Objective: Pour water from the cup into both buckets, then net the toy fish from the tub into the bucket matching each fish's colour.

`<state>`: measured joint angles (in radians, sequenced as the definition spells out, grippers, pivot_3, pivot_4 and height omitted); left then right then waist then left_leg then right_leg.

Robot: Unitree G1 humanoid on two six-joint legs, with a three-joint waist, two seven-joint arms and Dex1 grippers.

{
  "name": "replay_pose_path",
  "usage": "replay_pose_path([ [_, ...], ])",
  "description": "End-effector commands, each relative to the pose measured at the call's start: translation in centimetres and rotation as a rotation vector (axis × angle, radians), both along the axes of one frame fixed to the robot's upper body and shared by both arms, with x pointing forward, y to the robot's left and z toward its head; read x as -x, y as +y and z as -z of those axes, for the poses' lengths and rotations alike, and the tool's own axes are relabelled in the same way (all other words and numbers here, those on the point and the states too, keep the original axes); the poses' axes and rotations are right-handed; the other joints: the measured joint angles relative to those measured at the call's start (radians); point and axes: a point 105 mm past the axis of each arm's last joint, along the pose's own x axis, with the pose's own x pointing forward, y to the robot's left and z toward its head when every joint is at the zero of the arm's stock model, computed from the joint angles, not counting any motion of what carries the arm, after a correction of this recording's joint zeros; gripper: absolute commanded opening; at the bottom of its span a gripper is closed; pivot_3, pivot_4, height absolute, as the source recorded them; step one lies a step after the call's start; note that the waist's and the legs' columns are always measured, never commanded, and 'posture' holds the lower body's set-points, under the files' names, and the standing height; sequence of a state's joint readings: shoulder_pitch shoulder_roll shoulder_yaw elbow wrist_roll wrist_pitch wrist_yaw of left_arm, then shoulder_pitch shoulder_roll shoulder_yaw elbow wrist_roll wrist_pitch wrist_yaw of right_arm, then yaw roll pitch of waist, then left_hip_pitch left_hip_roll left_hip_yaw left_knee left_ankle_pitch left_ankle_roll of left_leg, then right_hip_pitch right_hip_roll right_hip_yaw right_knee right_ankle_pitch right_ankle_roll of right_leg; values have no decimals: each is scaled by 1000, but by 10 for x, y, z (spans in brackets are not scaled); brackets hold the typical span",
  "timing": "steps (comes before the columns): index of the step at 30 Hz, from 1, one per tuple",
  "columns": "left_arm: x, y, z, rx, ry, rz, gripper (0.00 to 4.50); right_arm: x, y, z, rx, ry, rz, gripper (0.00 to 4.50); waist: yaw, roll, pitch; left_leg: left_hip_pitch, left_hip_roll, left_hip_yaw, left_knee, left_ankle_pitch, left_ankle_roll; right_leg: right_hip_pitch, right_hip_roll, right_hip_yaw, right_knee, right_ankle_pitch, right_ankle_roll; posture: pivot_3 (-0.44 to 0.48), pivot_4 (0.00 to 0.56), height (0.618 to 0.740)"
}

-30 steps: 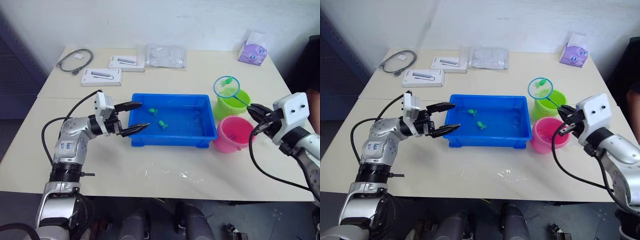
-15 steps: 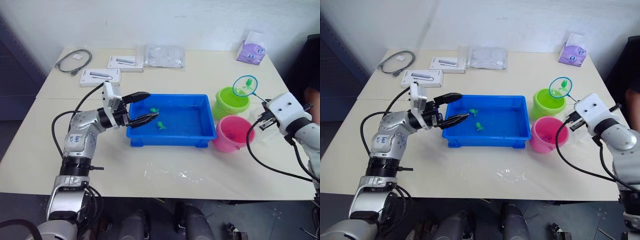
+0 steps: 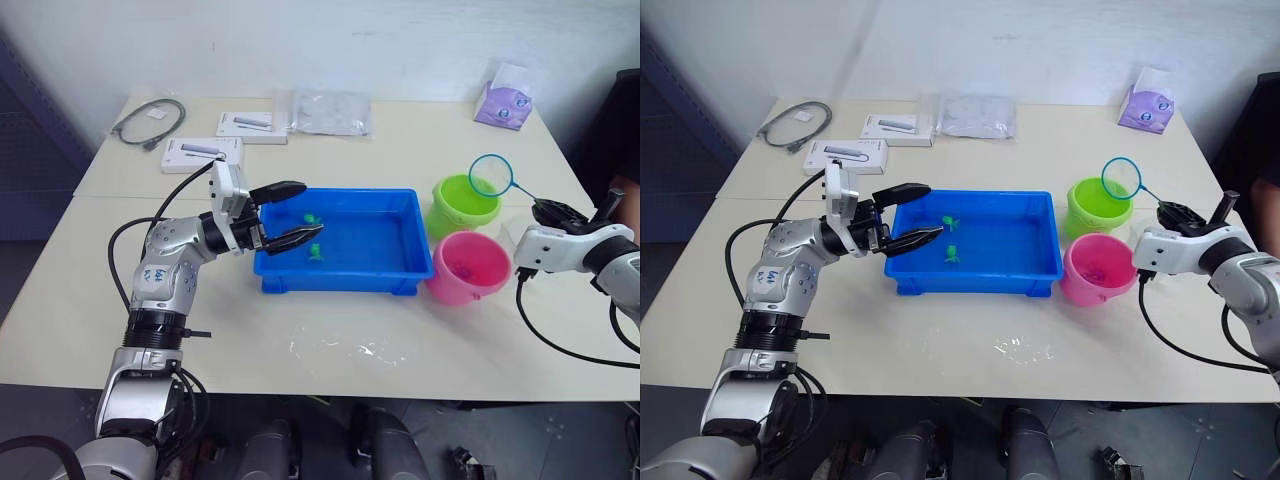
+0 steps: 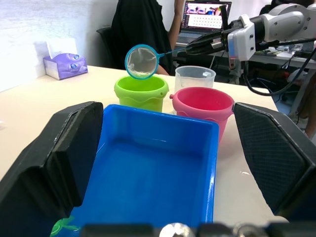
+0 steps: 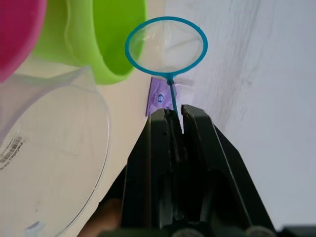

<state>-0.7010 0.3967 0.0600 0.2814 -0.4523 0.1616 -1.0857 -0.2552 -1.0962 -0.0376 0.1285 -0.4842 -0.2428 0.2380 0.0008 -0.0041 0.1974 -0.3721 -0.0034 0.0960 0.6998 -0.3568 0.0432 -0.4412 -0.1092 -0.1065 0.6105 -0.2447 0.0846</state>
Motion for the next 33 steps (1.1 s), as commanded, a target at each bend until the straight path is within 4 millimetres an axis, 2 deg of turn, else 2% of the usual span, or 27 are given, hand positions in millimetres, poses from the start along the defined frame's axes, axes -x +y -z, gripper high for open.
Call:
replay_pose_path([
  [1, 1, 7, -13, -4, -60, -15, 4491, 5, 23, -40, -366, -147, -112, 0, -5, 0, 0, 1, 1, 0, 0, 0, 0, 0, 0, 0, 0, 0, 0, 0, 150, 740],
  [2, 0, 12, -12, -6, -55, -32, 4491, 5, 31, -41, -523, -114, -147, 0, -7, 0, 0, 2, 1, 0, 0, 0, -1, 1, 2, 0, 0, 0, 0, 0, 150, 740],
  [4, 0, 25, -7, -24, -40, -67, 4491, 7, 56, -33, -787, 59, -226, 0, -6, 0, 0, 3, 2, 0, 0, 1, -2, 2, 5, 1, 0, 0, 0, 0, 150, 740],
  [5, 1, 34, -3, -33, -27, -88, 4491, 9, 67, -34, -867, 113, -261, 0, -5, 0, 0, 3, 3, 0, 0, 1, -2, 2, 6, 1, 1, 0, -1, 0, 150, 740],
  [7, 2, 45, 1, -45, -12, -111, 4491, 11, 79, -37, -921, 167, -289, 0, -5, 1, 0, 3, 5, -1, 0, 1, -3, 2, 7, 2, 1, 0, -2, 0, 150, 740],
  [10, 6, 65, 9, -80, 12, -156, 4491, 15, 111, -29, -953, 353, -344, 0, -1, 1, 0, 2, 5, -2, 1, 1, -2, 2, 2, 2, 0, 0, -2, 0, 150, 740],
  [12, 8, 80, 14, -96, 25, -203, 4491, 19, 134, -19, -945, 468, -388, 0, 1, 1, 0, 1, 3, -3, 1, 0, -2, 2, -1, 2, 0, 0, -2, 0, 150, 740],
  [14, 9, 90, 17, -101, 32, -239, 4491, 21, 146, -10, -912, 524, -399, 0, 3, 1, 0, 1, 3, -4, 1, 0, -1, 2, -2, 2, 0, 0, -2, 0, 150, 740],
  [19, 19, 109, 30, -119, 67, -308, 4491, 18, 155, 16, -797, 621, -367, 0, 0, 1, 0, 1, 0, -3, 1, -1, 1, 2, -4, 0, 0, 1, -2, 0, 150, 740],
  [26, 24, 112, 39, -159, 86, -309, 4491, 4, 154, 48, -553, 752, -296, 0, -3, 0, 0, 1, 0, -2, 1, -1, 2, 2, -5, -1, 0, 1, -1, 0, 150, 740],
  [33, 23, 111, 40, -178, 83, -295, 4491, -8, 178, 52, -536, 858, -361, 0, -8, 0, 0, 1, 0, -1, 1, -1, 1, 0, -4, -1, 0, 1, -1, 0, 150, 740],
])
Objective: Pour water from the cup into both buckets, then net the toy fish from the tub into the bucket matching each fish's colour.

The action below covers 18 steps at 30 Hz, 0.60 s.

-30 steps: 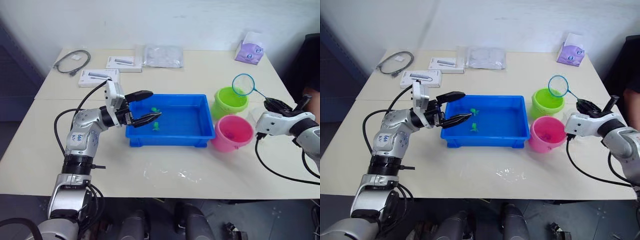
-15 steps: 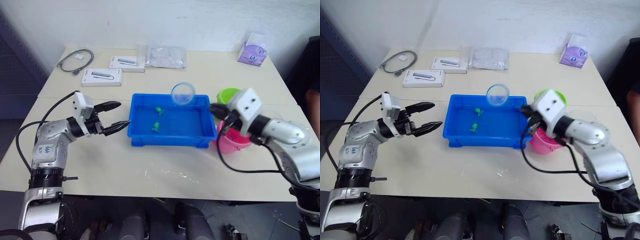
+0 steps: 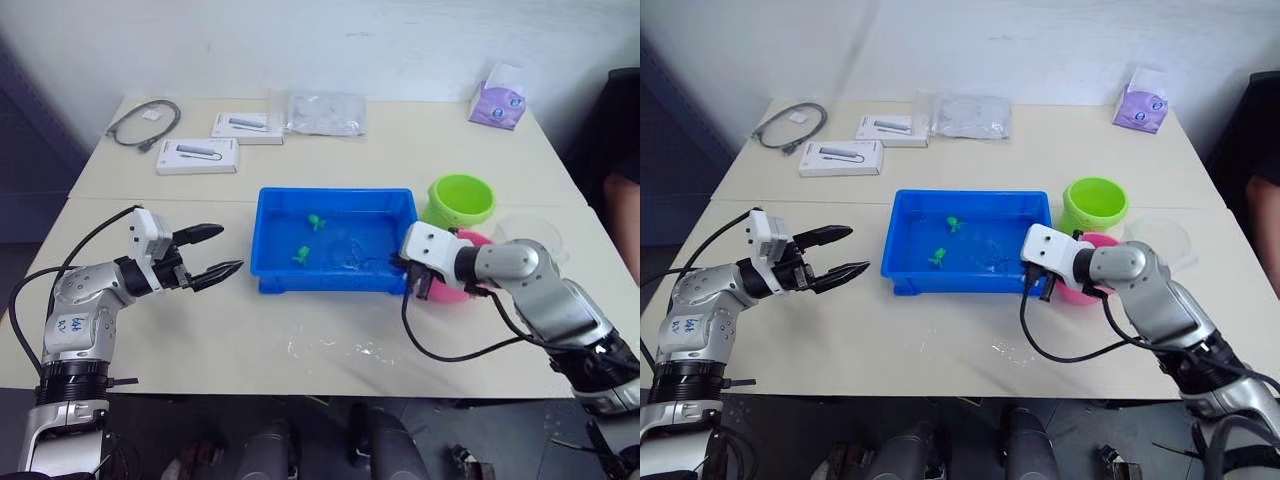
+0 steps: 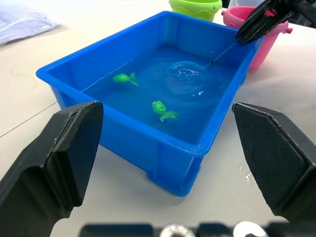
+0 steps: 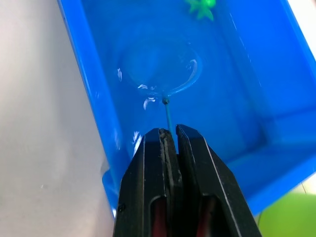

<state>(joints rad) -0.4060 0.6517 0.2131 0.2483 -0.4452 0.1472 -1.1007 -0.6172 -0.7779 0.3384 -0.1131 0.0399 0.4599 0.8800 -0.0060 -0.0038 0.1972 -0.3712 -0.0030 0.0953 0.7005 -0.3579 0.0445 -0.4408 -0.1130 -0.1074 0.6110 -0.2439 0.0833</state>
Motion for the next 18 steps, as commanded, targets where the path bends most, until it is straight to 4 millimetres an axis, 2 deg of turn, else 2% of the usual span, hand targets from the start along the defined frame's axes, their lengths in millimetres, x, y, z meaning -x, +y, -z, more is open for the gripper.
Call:
replay_pose_path([
  [1, 1, 3, -9, -32, -43, 6, 4491, -6, 19, -5, -22, 7, -69, 0, -1, 0, 0, 0, 0, 0, 0, 0, 0, 0, 0, 0, 0, 0, 0, 0, 150, 740],
  [8, 2, 9, -6, -43, -43, 0, 4491, -17, 52, -4, -103, 40, -131, 0, -2, 0, 0, 0, 0, 0, 0, 0, 0, 0, 0, 0, 0, 0, 0, 0, 150, 740],
  [11, 3, 10, -5, -46, -44, -1, 4491, -17, 60, -7, -156, 44, -142, 0, -1, 0, 0, 0, 0, 0, 0, 0, 0, 0, 0, -1, 0, 0, 0, 0, 150, 740],
  [15, 4, 9, -5, -45, -49, 0, 4491, -13, 58, -18, -236, 16, -139, 0, 1, 0, 0, -1, 0, 0, 0, 0, 0, -1, -1, -1, 0, 0, 0, 0, 150, 740],
  [18, 6, 7, -6, -36, -57, 14, 4491, -6, 42, -19, -203, -58, -127, 0, 2, 0, 0, -1, 0, -1, 0, 0, 0, -1, -1, -1, 0, 0, 0, 0, 150, 740],
])
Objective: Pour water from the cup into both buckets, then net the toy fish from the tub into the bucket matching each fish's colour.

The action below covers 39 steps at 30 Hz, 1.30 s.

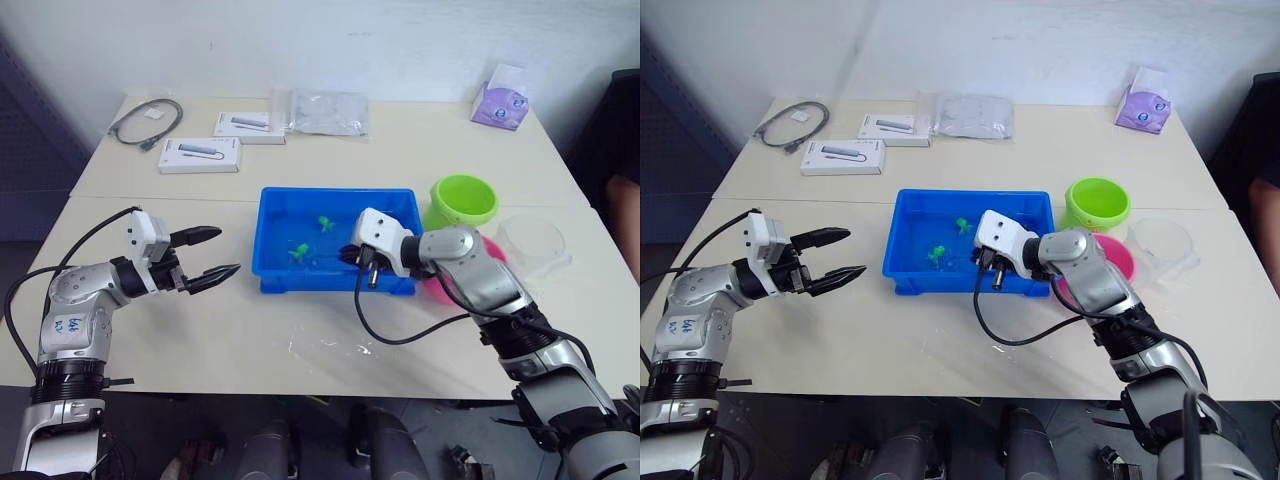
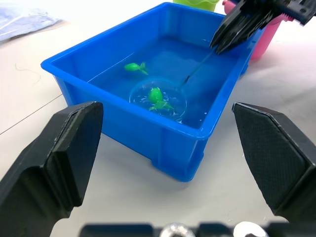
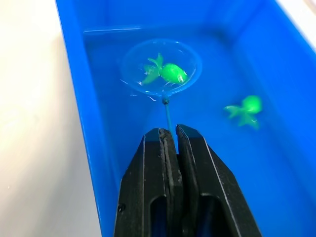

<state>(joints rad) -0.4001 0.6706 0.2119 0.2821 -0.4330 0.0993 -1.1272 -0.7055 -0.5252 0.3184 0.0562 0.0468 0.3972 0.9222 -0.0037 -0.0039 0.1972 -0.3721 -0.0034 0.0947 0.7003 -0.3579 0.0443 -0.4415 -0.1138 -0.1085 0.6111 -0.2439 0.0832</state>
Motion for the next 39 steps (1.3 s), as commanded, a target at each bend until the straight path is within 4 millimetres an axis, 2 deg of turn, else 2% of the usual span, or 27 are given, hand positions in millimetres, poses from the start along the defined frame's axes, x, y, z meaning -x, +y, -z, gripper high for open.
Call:
replay_pose_path([
  [1, 4, -1, -10, 4, -53, 17, 4491, 9, -17, -17, -8, -122, 11, 0, 1, 0, 0, 0, 0, 0, 0, 0, 0, 0, 0, 0, 0, 0, 0, 0, 150, 740],
  [5, 4, -10, -14, 34, -65, 50, 4491, 24, -25, -26, -178, -107, 64, 0, 0, 0, 0, 0, 0, 0, 0, 0, 0, 0, 0, 0, 0, 0, 0, 0, 150, 740],
  [9, 4, -26, -22, 67, -83, 95, 4491, 39, -36, -26, -217, -81, 107, 0, 1, 0, 0, 0, 0, 1, 0, 0, 0, 0, 0, 1, 1, 0, 0, 0, 150, 740],
  [15, 5, -58, -33, 125, -105, 184, 4491, 47, -54, -38, -315, -50, 206, 0, 3, 0, 0, 0, 0, 1, 0, 0, 0, 0, 0, 1, 1, 0, 0, 0, 150, 740],
  [23, 1, -86, -47, 192, -98, 221, 4491, 54, -77, -55, -362, -45, 286, 0, 4, 0, 0, 0, 0, 1, 0, 0, 0, 0, 1, 1, 1, 0, 0, 0, 150, 740],
  [26, 0, -96, -53, 199, -95, 232, 4491, 51, -102, -68, -387, -81, 374, 0, 5, 0, 0, 1, 0, 1, 0, 0, 0, 0, 1, 1, 1, 0, 0, 0, 150, 740],
  [33, -4, -108, -57, 193, -103, 250, 4491, 42, -162, -81, -321, -197, 582, 0, 8, 0, 0, 1, -1, 1, 0, 0, 0, 0, 1, 1, 0, 0, 0, 0, 150, 740],
  [34, -4, -110, -57, 192, -104, 255, 4491, 39, -175, -83, -281, -239, 626, 0, 8, 0, 0, 1, -1, 1, 0, 0, 0, 0, 2, 1, 0, 0, 0, 0, 150, 740],
  [37, -5, -114, -58, 193, -106, 263, 4491, 33, -199, -84, -188, -314, 690, 0, 7, 0, 0, 1, -1, 2, 0, 0, 0, 1, 3, 2, 0, 0, 0, 0, 150, 740],
  [39, -6, -118, -58, 192, -106, 274, 4491, 27, -220, -81, -58, -390, 738, 0, 7, 0, 0, 1, -1, 2, -1, 0, 0, 1, 3, 2, 0, 0, 0, 0, 150, 740],
])
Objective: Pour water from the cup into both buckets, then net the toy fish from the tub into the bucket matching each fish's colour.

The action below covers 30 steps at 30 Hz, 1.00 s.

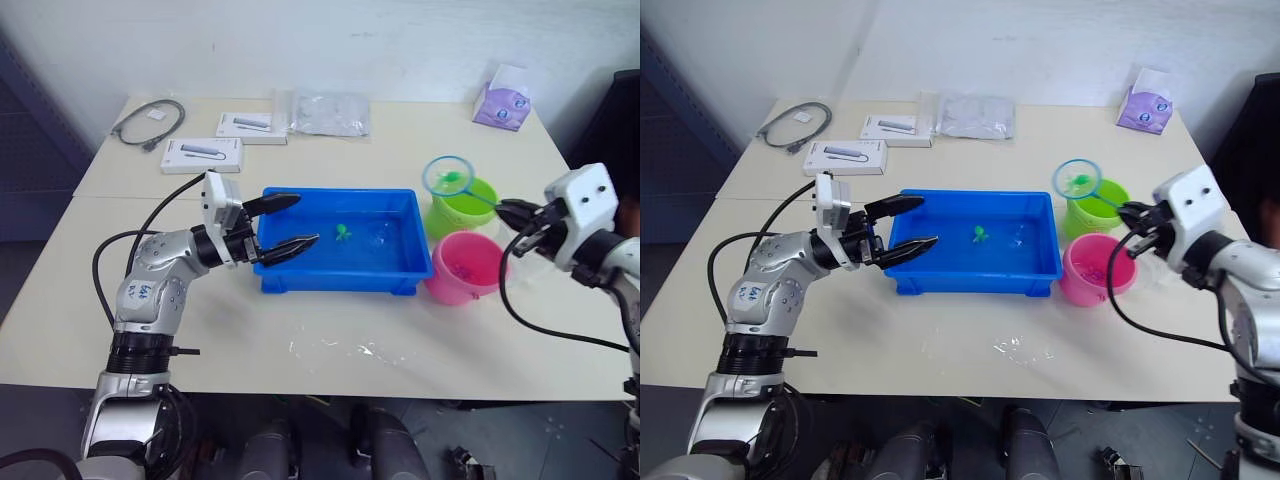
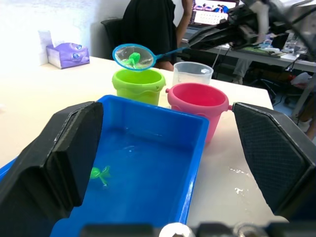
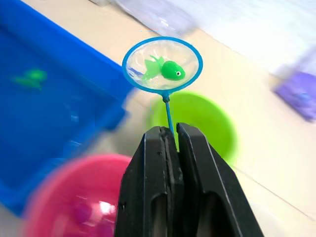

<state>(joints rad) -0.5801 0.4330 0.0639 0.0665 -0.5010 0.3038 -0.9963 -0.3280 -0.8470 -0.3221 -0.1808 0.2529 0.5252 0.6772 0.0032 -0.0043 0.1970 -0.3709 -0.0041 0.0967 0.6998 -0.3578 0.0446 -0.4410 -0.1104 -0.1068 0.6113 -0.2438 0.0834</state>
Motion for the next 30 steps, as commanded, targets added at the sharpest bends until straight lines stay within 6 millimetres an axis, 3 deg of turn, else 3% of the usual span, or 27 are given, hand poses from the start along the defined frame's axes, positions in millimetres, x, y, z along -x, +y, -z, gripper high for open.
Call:
replay_pose_path([
  [1, 1, -7, -10, 3, -47, 19, 4491, -4, -30, -9, 220, -96, 97, 0, 0, 0, 0, 0, 0, 0, 0, 0, 0, 0, 0, 0, 0, 0, 0, 0, 150, 740],
  [4, 0, -10, -10, 1, -48, 28, 4491, -10, -38, -8, 365, -147, 123, 0, -1, 0, 0, 0, 0, 1, 0, 0, 0, 0, 0, 0, 0, 0, 0, 0, 150, 740],
  [16, 2, -14, -10, -12, -63, 52, 4491, -21, -38, 4, 1043, -344, 34, 0, -5, 0, 0, 1, 1, 1, 0, 1, -2, 0, -1, 1, 0, 0, 0, 0, 150, 740],
  [23, 2, -16, -12, -9, -72, 58, 4491, -18, -37, 1, 1254, -442, -3, 0, -5, 0, 0, 0, 1, 0, 0, 2, -3, 0, -1, 2, 0, 0, 0, 0, 150, 740],
  [27, 2, -17, -12, -13, -77, 61, 4491, -17, -35, 5, 1185, -448, -9, 0, -4, 0, 0, 0, 1, 0, 0, 2, -3, 1, -1, 2, -1, 0, 0, 0, 150, 740],
  [30, 1, -13, -12, -25, -82, 48, 4491, -16, -30, -16, 989, -504, 58, 0, -4, 0, 0, 0, 1, 0, 0, 2, -3, 1, 0, 2, -1, 0, 0, 0, 150, 740],
])
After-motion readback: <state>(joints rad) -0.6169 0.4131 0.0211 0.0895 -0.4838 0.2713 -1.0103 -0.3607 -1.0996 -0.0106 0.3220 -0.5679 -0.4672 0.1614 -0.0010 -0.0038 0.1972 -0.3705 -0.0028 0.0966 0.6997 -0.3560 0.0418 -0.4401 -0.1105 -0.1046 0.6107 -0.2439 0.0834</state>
